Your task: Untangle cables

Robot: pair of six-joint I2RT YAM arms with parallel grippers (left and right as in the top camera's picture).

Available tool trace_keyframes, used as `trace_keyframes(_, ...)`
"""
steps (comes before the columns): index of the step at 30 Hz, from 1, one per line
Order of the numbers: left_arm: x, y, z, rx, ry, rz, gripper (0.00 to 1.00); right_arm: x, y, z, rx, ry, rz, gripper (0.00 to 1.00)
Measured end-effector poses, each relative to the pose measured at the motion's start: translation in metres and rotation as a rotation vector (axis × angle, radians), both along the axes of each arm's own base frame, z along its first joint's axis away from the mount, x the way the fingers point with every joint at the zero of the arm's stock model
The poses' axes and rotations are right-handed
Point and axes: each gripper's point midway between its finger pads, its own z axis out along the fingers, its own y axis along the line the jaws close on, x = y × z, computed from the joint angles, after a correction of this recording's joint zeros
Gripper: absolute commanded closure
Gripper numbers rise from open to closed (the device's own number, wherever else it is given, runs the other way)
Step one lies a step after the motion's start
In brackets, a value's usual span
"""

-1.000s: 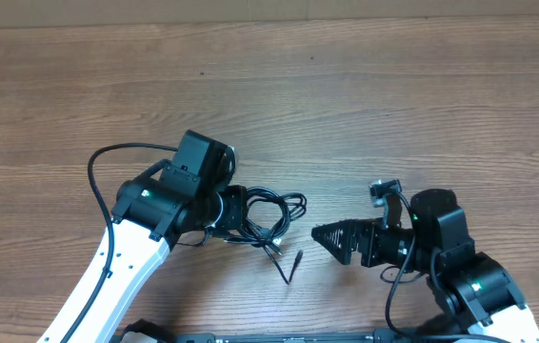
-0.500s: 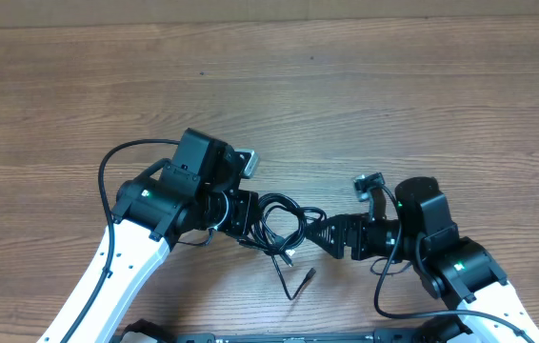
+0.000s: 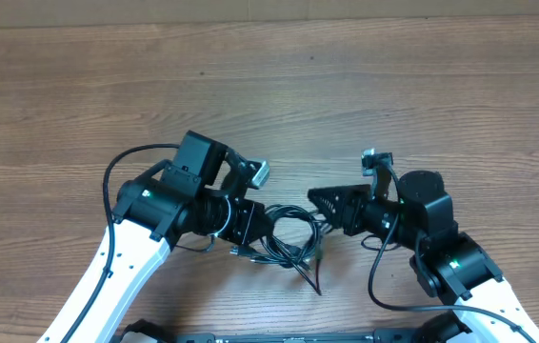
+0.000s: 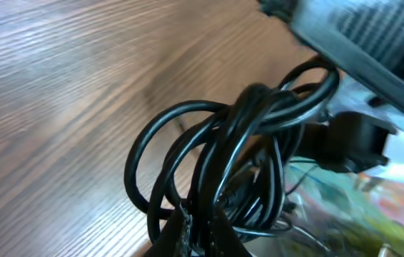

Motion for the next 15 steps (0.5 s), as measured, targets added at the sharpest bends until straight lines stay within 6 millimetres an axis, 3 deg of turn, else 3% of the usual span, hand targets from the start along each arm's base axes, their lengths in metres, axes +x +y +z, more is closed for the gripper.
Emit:
trace_keyframes(2, -0.003, -0.003, 0.003, -0.025, 0.000, -0.023, 0.96, 0.006, -0.003, -0.004, -0.014, 0.007, -0.033, 0.64)
trace_keyframes(8, -0.002, -0.004, 0.004, -0.031, -0.014, -0.038, 0.95, 0.016, -0.007, -0.022, -0.056, 0.050, -0.083, 0.48)
trace_keyframes(15, 0.008, 0.007, -0.006, 0.055, -0.042, 0.015, 0.96, 0.018, -0.009, -0.012, -0.071, -0.001, -0.082, 0.38)
